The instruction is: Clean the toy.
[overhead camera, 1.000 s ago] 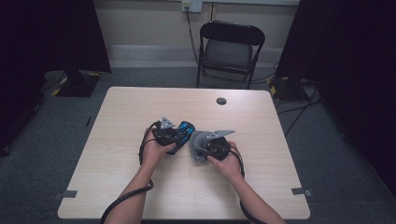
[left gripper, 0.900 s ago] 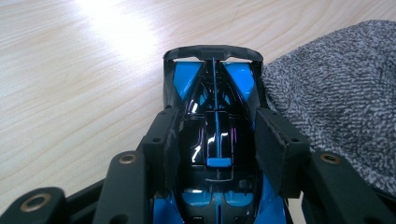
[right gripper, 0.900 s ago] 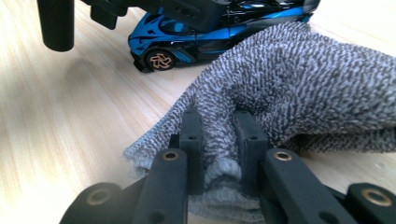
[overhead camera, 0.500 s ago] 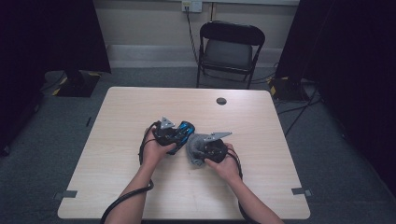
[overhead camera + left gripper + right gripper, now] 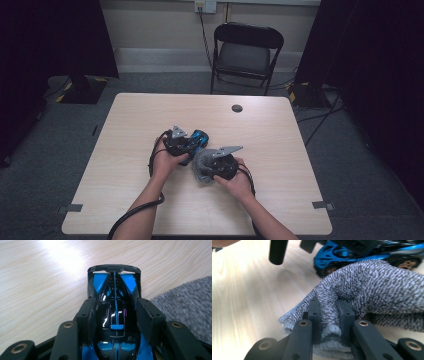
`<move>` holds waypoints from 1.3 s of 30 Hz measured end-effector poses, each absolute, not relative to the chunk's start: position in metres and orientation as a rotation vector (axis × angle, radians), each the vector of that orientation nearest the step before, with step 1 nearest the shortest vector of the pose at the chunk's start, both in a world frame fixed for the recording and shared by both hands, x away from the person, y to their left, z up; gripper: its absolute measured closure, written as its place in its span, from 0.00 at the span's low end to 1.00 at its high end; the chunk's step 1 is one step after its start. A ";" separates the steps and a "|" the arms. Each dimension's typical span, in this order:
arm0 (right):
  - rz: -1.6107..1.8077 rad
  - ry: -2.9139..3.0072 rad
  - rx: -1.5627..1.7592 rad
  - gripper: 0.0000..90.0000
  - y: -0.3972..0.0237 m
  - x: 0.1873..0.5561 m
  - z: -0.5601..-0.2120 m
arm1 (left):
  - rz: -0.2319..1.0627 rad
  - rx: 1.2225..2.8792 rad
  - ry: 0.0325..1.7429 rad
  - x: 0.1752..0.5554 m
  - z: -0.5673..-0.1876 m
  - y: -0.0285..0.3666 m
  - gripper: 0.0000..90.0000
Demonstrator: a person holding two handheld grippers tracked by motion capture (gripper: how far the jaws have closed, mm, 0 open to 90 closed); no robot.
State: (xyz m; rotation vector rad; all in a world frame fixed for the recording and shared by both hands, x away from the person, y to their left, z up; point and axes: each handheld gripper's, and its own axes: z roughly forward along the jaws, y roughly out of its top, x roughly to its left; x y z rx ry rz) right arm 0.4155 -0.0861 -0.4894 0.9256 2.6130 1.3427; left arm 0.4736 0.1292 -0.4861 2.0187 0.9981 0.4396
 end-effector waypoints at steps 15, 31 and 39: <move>1.362 2.660 0.872 0.85 -0.076 0.406 -0.490 | 0.440 2.015 0.999 0.474 -0.486 0.129 0.57; 1.379 2.694 0.833 0.85 -0.067 0.397 -0.490 | 0.436 2.010 1.000 0.474 -0.486 0.128 0.57; 1.381 2.707 0.818 0.85 -0.063 0.394 -0.491 | 0.436 2.015 1.001 0.474 -0.486 0.128 0.57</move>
